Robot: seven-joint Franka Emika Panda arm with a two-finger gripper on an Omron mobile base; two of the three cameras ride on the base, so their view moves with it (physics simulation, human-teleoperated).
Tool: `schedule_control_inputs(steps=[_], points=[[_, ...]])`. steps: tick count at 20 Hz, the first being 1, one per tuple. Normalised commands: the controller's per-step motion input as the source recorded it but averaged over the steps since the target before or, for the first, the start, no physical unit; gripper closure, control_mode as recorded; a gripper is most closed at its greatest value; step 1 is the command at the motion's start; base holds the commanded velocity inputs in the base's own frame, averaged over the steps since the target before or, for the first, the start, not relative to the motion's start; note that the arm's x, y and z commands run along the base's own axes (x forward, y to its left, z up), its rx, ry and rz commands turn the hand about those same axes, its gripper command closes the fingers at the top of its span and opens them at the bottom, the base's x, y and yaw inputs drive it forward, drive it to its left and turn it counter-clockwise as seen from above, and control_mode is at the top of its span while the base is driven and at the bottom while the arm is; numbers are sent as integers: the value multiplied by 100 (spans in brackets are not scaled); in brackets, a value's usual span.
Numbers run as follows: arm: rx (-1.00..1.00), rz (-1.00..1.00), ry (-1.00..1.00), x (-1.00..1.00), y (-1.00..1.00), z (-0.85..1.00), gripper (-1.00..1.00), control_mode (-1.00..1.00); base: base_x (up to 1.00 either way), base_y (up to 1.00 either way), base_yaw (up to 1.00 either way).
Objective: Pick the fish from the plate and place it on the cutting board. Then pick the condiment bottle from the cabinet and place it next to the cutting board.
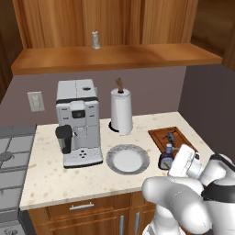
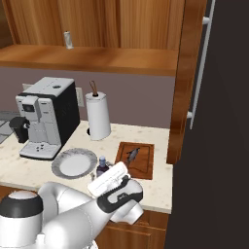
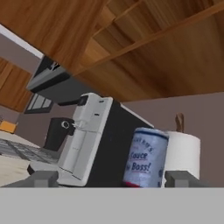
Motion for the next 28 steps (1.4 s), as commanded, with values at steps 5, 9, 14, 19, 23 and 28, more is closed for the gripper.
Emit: schedule_control_inputs(steps=[5, 9, 14, 19, 23, 28], points=[[5, 0, 0, 0, 0, -15, -100, -100, 0, 0, 0], [5, -1, 0, 0, 0, -3, -100, -100, 0, 0, 0], [0, -5, 0, 0, 0, 18, -100, -100, 0, 0, 0], [0, -8, 0, 0, 0, 45, -100, -100, 0, 0, 0], [-5, -11, 4, 0, 0, 54, -100, -100, 0, 0, 0], [-18, -11, 5, -10, 0, 46, -100, -100, 0, 0, 0]])
